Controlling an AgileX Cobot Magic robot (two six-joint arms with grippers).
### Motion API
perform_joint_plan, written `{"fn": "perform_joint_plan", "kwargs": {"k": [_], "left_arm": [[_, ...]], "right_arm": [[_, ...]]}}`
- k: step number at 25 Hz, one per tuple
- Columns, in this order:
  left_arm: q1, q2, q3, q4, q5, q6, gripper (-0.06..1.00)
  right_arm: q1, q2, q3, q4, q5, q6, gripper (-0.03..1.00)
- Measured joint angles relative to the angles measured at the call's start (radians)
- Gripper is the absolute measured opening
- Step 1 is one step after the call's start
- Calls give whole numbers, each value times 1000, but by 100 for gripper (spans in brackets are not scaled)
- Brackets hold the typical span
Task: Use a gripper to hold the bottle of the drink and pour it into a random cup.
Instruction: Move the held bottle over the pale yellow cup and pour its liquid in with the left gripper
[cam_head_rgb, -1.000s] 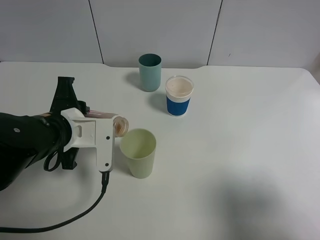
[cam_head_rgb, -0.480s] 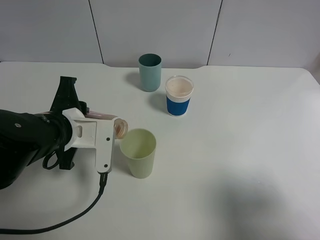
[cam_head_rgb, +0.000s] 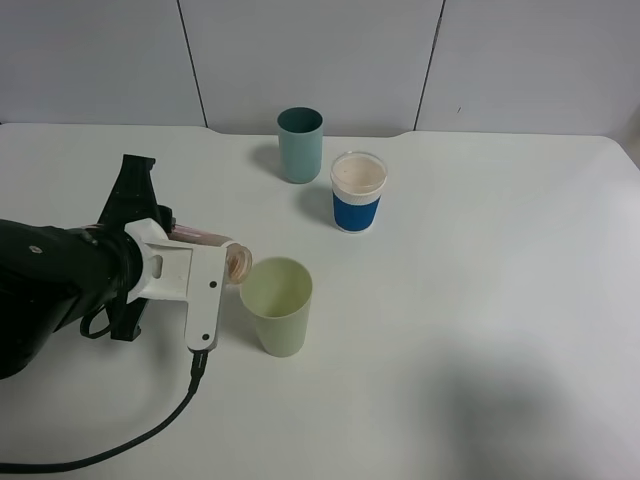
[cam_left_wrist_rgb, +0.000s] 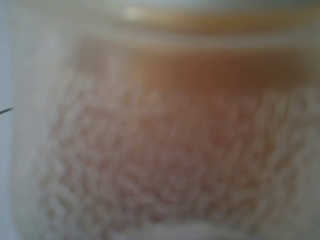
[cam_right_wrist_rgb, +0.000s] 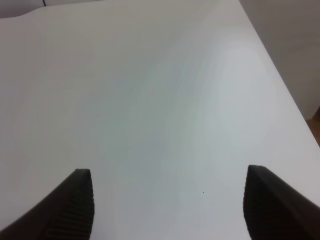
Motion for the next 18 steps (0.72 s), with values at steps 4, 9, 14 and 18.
{"fn": "perform_joint_plan", "kwargs": {"k": [4, 9, 14, 18], "left_arm": [[0, 0, -6, -25, -1, 27, 36], [0, 1, -46, -40, -5, 32, 36], [0, 1, -57, -33, -10, 34, 36], [0, 1, -57, -6, -11, 44, 36]], "right_arm": [[0, 0, 0, 0, 0, 0, 63], [0, 0, 0, 0, 0, 0, 63], [0, 0, 0, 0, 0, 0, 63], [0, 0, 0, 0, 0, 0, 63]]}}
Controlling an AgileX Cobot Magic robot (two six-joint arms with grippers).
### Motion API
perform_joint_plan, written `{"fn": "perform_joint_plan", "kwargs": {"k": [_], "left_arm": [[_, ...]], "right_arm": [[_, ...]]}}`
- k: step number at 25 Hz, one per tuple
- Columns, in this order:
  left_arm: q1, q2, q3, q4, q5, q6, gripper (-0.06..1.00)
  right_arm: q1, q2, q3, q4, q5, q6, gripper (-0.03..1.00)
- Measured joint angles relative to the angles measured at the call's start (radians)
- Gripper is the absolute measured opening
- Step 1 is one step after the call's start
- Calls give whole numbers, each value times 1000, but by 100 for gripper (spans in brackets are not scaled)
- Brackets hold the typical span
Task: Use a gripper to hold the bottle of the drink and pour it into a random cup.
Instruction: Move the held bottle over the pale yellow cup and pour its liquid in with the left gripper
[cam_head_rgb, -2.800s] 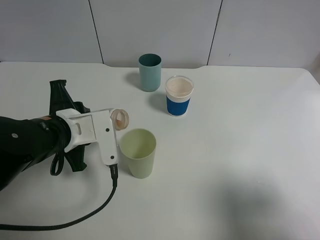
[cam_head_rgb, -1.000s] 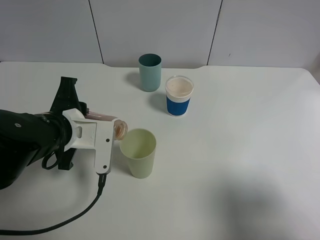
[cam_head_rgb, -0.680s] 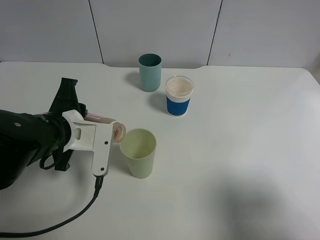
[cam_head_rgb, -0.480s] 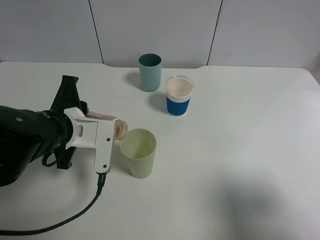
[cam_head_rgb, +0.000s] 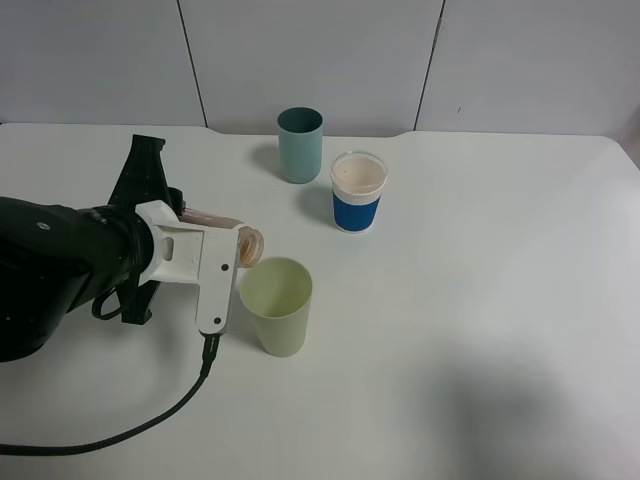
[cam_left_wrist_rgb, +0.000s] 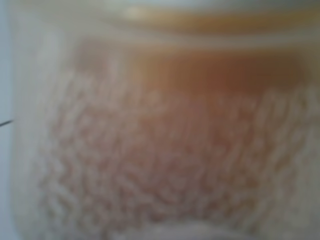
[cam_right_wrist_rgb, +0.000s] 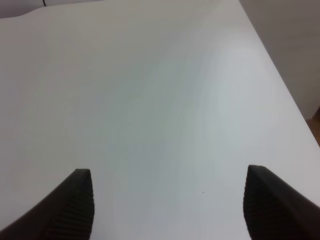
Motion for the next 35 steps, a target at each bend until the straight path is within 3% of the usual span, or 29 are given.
{"fn": "perform_joint_plan", "kwargs": {"k": [12, 35], "left_arm": [[0, 0, 0, 108, -42, 3, 36], [0, 0, 0, 185, -49, 3, 36]], "right_arm": [[0, 0, 0, 0, 0, 0, 63], [0, 0, 0, 0, 0, 0, 63]]}}
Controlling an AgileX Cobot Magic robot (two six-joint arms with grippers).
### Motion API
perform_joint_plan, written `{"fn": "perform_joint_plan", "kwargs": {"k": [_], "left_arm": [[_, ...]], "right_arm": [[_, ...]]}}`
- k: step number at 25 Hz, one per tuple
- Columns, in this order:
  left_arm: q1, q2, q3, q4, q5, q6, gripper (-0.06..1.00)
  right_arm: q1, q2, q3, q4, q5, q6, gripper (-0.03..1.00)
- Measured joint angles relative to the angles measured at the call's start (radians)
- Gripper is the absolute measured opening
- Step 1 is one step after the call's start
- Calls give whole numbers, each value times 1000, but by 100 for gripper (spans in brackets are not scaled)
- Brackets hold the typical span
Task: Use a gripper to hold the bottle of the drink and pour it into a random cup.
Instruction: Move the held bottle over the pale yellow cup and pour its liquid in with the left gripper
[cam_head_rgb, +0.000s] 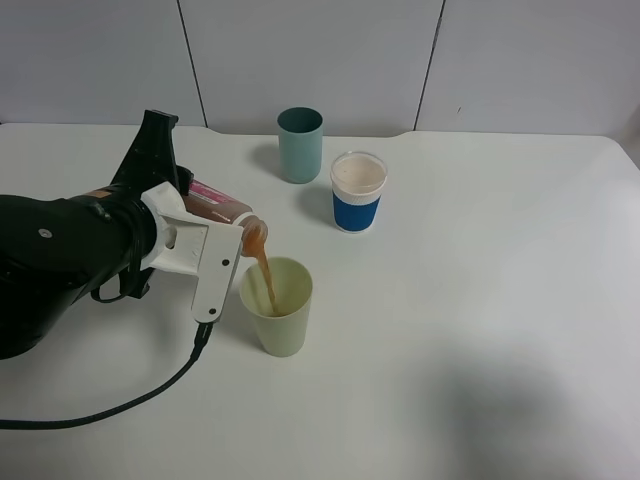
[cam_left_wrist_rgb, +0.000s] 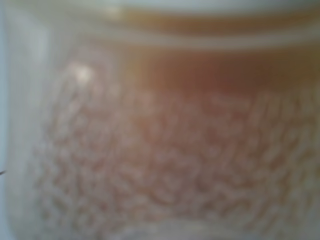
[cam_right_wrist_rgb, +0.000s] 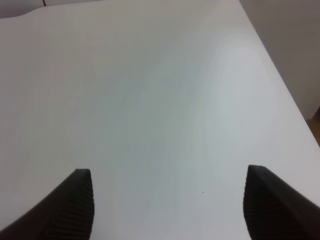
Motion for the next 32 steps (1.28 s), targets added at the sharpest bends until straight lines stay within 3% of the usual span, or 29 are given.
{"fn": "perform_joint_plan", "kwargs": {"k": [10, 32], "left_arm": [[0, 0, 0, 35, -85, 0, 36], [0, 0, 0, 56, -88, 0, 36]], "right_arm": [[0, 0, 0, 0, 0, 0, 63], [0, 0, 0, 0, 0, 0, 63]]}}
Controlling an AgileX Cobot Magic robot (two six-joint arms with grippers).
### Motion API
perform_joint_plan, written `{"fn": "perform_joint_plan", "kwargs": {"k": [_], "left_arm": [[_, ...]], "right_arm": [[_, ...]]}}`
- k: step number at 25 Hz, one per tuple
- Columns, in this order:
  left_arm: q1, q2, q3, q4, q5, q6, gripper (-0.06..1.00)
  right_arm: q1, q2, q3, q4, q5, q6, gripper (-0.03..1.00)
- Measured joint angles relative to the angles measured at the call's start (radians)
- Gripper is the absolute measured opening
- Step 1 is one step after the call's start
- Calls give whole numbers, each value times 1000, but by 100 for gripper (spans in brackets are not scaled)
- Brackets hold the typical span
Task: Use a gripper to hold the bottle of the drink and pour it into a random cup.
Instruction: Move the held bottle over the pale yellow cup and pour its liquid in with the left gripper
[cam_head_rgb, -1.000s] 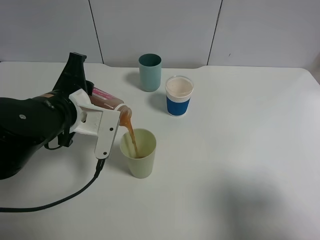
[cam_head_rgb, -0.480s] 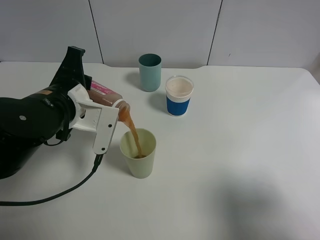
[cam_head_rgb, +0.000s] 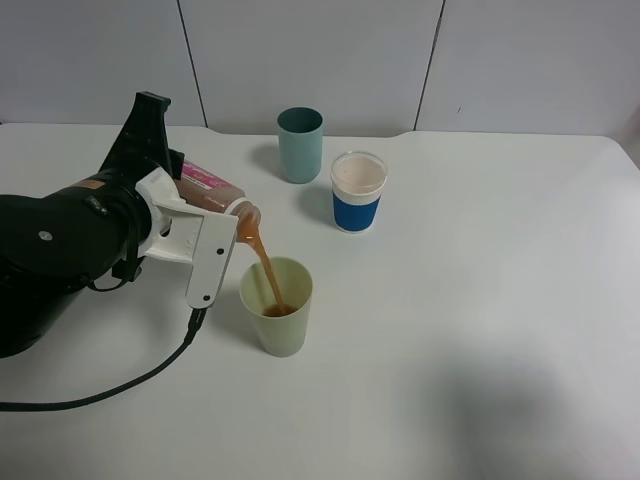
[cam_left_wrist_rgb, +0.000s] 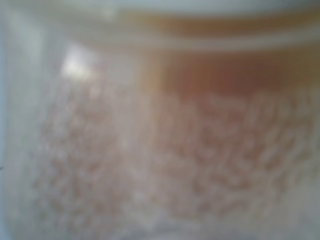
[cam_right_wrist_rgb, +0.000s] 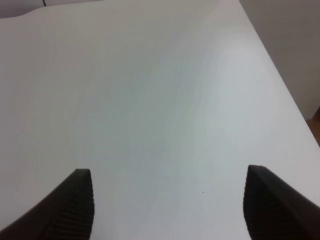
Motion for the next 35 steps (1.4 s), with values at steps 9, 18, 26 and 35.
{"fn": "perform_joint_plan", "kwargs": {"k": [9, 18, 26, 35], "left_arm": [[0, 0, 0, 0, 0, 0, 36], [0, 0, 0, 6, 0, 0, 36], [0, 0, 0, 49, 1, 0, 36], [0, 0, 0, 50, 1, 0, 36]], "right_arm": [[0, 0, 0, 0, 0, 0, 63], [0, 0, 0, 0, 0, 0, 63], [0, 0, 0, 0, 0, 0, 63], [0, 0, 0, 0, 0, 0, 63]]}}
